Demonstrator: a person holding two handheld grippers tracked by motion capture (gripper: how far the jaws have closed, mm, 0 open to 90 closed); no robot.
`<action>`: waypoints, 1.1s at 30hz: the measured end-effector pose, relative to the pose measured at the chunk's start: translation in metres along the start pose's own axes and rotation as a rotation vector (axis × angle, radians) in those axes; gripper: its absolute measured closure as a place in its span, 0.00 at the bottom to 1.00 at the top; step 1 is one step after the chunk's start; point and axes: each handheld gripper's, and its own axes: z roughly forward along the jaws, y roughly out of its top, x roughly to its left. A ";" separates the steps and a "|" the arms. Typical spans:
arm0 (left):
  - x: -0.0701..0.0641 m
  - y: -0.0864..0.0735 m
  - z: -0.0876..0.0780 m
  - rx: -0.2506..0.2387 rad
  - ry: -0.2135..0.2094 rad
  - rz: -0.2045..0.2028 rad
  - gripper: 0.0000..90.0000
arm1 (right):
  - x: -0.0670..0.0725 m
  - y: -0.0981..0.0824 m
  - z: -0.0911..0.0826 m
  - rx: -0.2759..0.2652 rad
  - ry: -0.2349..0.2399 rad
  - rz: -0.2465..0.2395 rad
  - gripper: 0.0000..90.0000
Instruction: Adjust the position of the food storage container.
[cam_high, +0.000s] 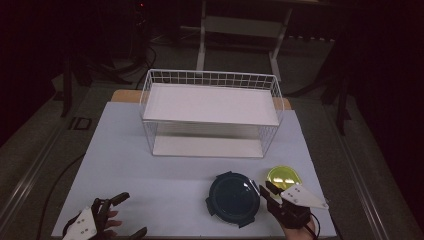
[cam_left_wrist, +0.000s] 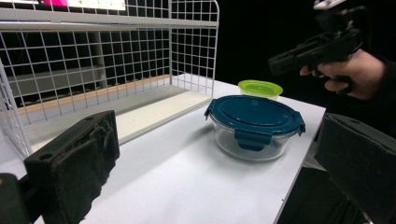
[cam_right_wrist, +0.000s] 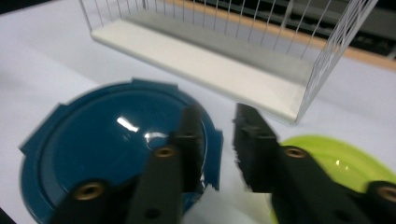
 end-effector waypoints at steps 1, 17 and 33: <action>0.000 0.000 0.000 0.002 -0.001 0.000 0.00 | -0.002 -0.004 0.005 0.026 -0.008 -0.003 0.90; -0.002 0.000 0.002 0.018 -0.016 0.013 0.00 | -0.014 -0.027 0.032 0.182 -0.002 0.029 1.00; -0.001 0.000 0.002 0.021 -0.015 0.013 0.00 | 0.009 -0.026 0.035 0.187 0.086 0.041 1.00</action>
